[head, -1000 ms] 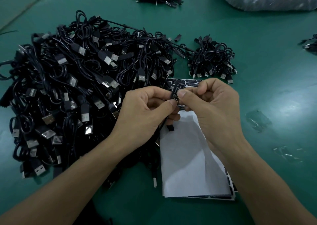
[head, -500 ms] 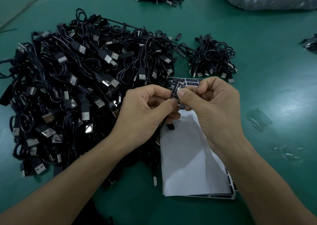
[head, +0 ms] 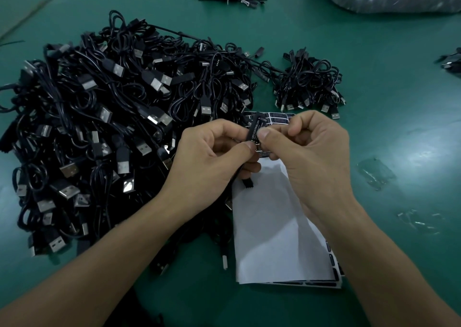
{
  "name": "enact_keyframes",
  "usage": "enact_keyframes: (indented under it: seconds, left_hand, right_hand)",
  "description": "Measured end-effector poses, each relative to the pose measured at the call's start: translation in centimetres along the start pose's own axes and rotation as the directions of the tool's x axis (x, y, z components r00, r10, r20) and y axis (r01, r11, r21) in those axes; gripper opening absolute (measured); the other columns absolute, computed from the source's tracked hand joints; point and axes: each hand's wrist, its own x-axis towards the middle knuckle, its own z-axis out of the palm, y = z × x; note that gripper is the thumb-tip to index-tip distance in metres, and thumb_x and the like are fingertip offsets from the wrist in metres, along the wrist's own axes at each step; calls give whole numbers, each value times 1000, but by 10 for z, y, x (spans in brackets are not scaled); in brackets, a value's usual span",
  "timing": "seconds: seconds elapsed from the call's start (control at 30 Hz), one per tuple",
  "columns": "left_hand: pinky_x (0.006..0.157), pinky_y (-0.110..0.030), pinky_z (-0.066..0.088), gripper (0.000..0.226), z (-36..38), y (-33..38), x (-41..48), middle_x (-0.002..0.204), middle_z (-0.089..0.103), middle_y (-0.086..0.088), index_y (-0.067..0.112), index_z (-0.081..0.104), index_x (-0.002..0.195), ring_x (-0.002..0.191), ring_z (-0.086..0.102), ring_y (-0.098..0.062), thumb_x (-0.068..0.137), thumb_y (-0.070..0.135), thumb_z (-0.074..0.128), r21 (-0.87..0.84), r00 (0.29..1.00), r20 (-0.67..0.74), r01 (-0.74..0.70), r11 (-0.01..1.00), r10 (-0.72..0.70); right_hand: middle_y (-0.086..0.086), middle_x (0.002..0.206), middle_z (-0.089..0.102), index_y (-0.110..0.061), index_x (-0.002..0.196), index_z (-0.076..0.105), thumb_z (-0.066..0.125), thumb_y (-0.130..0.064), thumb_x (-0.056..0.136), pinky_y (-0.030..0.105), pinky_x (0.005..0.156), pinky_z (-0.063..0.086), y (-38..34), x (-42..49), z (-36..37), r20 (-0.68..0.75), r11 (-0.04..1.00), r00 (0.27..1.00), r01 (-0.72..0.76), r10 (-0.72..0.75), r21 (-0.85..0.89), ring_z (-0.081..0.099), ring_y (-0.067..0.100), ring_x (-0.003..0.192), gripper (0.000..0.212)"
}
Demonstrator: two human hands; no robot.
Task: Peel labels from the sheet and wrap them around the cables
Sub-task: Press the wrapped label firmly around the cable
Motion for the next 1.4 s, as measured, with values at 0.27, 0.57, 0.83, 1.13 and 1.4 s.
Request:
enact_keyframes:
  seconds: [0.27, 0.57, 0.83, 1.13, 1.4]
  left_hand:
    - [59, -27, 60, 7, 0, 0, 0, 74, 76, -11, 9, 71, 88, 67, 76, -24, 91, 3, 70, -8, 1000, -11, 8, 1000, -8]
    - [61, -28, 61, 4, 2, -3, 1, 74, 75, -13, 6, 69, 93, 68, 76, -24, 90, 4, 71, 27, 999, -46, 13, 1000, -12]
    - [63, -27, 61, 6, 1, -3, 0, 78, 76, -12, 5, 70, 96, 71, 76, -23, 90, 7, 71, 33, 1000, -15, -20, 999, 21]
    - [62, -29, 61, 3, 3, -3, 0, 76, 76, -13, 5, 68, 93, 70, 76, -22, 90, 4, 70, 2, 1000, -26, -14, 1000, 14]
    - [61, -28, 61, 3, 3, -1, 0, 74, 76, -11, 7, 69, 91, 69, 76, -21, 90, 4, 71, 6, 1000, -26, -7, 1000, 7]
  right_hand:
    - [-1, 68, 71, -17, 71, 48, 77, 2, 79, 22, 62, 52, -1, 0, -1, -17, 1000, 1000, 9, -9, -5, 64, 11, 61, 35]
    - [-2, 70, 71, -18, 71, 48, 76, 1, 80, 21, 63, 53, -5, -1, -1, -75, 999, 996, 48, -49, -7, 63, 12, 63, 35]
    - [-1, 66, 69, -17, 72, 45, 74, 6, 82, 16, 58, 49, 0, -1, 3, -18, 996, 1000, -22, 24, 88, 63, 9, 59, 38]
    - [-5, 62, 68, -18, 70, 42, 74, 6, 81, 15, 58, 49, 2, -2, 5, -56, 997, 998, 4, 0, 71, 62, 6, 57, 42]
    - [-1, 70, 73, -18, 69, 44, 75, 5, 80, 17, 62, 52, 4, -1, 5, -75, 1000, 997, 27, -26, 9, 66, 8, 63, 40]
